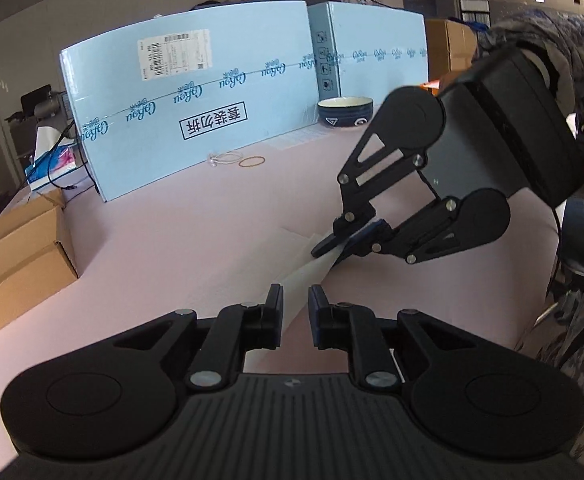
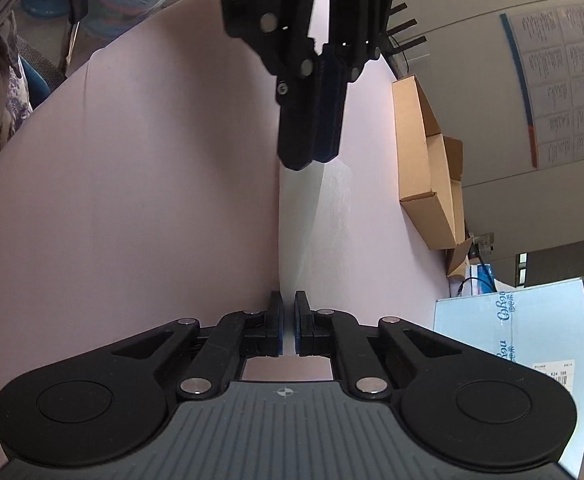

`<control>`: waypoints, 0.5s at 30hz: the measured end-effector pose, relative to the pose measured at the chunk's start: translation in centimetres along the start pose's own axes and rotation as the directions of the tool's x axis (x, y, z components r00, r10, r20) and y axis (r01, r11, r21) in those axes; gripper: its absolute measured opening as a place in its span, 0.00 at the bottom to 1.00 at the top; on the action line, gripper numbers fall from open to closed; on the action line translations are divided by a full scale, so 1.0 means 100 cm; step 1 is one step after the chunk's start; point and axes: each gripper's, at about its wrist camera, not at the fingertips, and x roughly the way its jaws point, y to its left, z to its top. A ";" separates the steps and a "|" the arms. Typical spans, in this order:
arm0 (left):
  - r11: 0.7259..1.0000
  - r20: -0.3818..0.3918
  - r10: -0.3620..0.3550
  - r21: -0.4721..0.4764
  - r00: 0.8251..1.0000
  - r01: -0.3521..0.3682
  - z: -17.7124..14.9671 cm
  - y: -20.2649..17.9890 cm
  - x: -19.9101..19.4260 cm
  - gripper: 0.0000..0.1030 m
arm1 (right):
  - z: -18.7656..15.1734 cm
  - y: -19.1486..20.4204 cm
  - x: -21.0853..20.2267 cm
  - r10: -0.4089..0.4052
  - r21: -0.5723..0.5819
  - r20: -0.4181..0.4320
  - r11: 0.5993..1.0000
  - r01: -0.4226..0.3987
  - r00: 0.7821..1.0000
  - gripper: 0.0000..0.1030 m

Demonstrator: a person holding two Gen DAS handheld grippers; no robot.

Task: Fold shopping bag
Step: 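Press the folded foam strip flat with the right tool while the left tool holds, then grasp the strip end with both tools and roll it over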

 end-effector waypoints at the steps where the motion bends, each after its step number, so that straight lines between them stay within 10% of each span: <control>1: 0.998 -0.009 0.030 0.059 0.999 -0.030 0.000 -0.003 0.005 0.14 | 0.000 -0.002 -0.001 0.007 0.008 -0.005 1.000 -0.007 1.000 0.06; 8: 0.953 0.018 0.042 0.298 0.999 -0.046 0.003 -0.021 0.007 0.15 | 0.003 -0.011 -0.003 0.052 0.049 -0.032 0.998 -0.050 0.998 0.06; 15: 0.828 -0.025 0.067 0.560 0.997 -0.042 0.001 -0.036 0.018 0.36 | 0.008 -0.013 0.000 0.067 0.041 -0.035 0.997 -0.065 0.997 0.06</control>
